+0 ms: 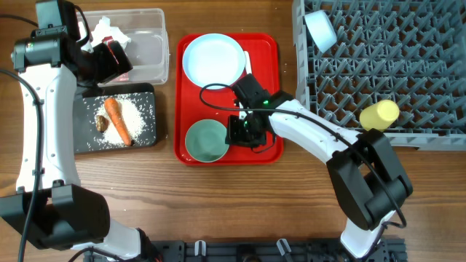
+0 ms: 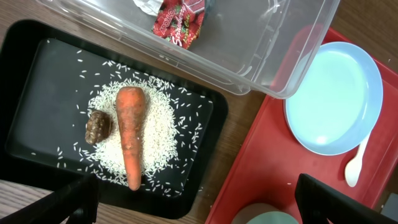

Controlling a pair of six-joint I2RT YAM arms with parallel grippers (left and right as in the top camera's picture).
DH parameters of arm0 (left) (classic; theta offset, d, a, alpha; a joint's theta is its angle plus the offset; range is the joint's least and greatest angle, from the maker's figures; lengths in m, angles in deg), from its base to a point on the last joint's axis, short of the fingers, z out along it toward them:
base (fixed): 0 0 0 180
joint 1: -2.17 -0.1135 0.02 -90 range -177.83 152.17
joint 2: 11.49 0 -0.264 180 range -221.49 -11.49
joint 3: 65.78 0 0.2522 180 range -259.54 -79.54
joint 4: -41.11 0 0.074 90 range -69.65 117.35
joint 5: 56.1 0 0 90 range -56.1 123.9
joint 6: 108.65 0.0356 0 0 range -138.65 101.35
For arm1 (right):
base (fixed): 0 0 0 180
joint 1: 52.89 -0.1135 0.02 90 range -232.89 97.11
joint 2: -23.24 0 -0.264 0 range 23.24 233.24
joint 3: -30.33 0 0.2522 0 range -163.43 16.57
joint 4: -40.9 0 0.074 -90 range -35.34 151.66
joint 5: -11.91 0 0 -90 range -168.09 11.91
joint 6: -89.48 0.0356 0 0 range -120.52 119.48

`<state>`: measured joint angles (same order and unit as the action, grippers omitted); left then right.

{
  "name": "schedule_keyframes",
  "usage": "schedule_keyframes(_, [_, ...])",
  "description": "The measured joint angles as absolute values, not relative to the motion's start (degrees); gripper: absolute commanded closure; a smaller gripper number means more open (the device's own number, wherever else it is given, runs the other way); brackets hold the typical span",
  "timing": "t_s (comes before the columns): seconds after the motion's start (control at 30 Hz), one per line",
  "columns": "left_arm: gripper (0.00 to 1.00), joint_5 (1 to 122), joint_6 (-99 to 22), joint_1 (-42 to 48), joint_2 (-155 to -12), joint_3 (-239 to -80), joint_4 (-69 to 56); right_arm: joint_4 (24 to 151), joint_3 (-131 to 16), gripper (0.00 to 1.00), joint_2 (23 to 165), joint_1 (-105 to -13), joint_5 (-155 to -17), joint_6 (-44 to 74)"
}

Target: Sort waste into correct bins and load items into the dishwasher rack

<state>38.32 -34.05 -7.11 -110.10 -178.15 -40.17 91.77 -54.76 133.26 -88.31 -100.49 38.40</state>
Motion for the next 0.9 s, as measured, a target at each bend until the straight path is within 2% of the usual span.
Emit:
schedule_keyframes(0.4, [0.00,38.3,-34.0,-7.1,-110.1,-178.1,-40.2,91.4,-56.9,0.96,132.5,-87.8,-98.1,36.8])
schedule_keyframes(0.53, [0.00,38.3,-34.1,-7.1,-110.1,-178.1,-40.2,96.1,-59.2,0.96,123.1,-84.5,-84.9,34.3])
schedule_keyframes(0.7, [0.00,38.3,-34.0,-7.1,-110.1,-178.1,-40.2,98.6,-61.3,0.96,107.7,-78.5,-54.5,32.2])
schedule_keyframes(0.8, [0.00,38.3,-34.0,-7.1,-110.1,-178.1,-40.2,98.8,-61.5,0.96,105.4,-76.7,-39.4,29.1])
schedule_keyframes(0.9, [0.00,38.3,-34.0,-7.1,-110.1,-178.1,-40.2,98.8,-61.5,0.96,106.7,-74.9,-30.2,23.6])
